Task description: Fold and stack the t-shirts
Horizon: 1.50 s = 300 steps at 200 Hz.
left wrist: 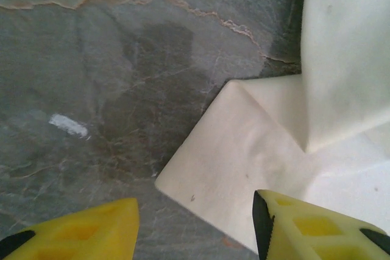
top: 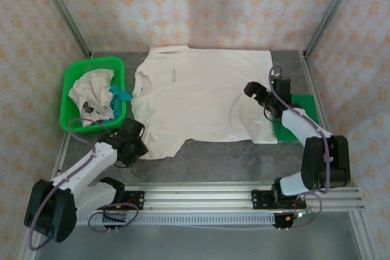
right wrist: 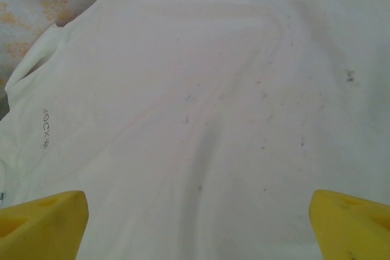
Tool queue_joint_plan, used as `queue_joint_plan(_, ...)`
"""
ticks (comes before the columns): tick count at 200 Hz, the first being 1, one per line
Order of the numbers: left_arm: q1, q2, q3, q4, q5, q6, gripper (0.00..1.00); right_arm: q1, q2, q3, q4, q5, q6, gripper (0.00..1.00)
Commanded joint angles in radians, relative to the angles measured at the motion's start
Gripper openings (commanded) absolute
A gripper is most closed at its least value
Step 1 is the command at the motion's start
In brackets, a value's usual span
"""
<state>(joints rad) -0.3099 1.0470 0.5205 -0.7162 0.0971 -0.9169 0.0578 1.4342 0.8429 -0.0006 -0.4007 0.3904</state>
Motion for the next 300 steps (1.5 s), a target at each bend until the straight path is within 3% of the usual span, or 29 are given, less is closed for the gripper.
queue_joint_plan(1,-0.005,0.053,-0.013,0.092,-0.016,-0.015,0.5,-0.006,-0.032,-0.007,-0.028,0.005,0.007,0.93)
queue_joint_plan(38,-0.003,0.131,-0.005,0.153,-0.02,-0.024,0.47,-0.006,-0.037,-0.014,-0.031,0.002,0.014,0.93)
queue_joint_plan(83,-0.003,0.188,0.012,0.078,-0.062,-0.028,0.46,-0.006,-0.036,-0.018,-0.041,0.01,0.013,0.93)
queue_joint_plan(121,-0.004,0.204,-0.005,0.099,-0.075,-0.035,0.38,-0.006,-0.038,-0.023,-0.035,0.007,0.02,0.93)
queue_joint_plan(155,-0.004,0.251,-0.007,0.133,-0.073,-0.033,0.08,-0.006,-0.069,-0.026,-0.057,0.0,0.017,0.93)
queue_joint_plan(181,-0.003,0.243,-0.02,0.141,-0.092,-0.053,0.0,-0.006,-0.124,-0.036,-0.104,0.016,-0.003,0.93)
queue_joint_plan(222,-0.004,0.153,-0.004,0.051,-0.124,-0.082,0.0,-0.006,-0.241,-0.065,-0.233,0.031,-0.004,0.91)
queue_joint_plan(276,-0.005,-0.115,0.022,-0.215,-0.158,-0.154,0.0,-0.006,-0.577,-0.166,-0.555,0.283,0.047,0.88)
queue_joint_plan(300,-0.005,-0.21,0.01,-0.288,-0.135,-0.203,0.0,-0.006,-0.652,-0.203,-0.666,0.296,0.107,1.0)
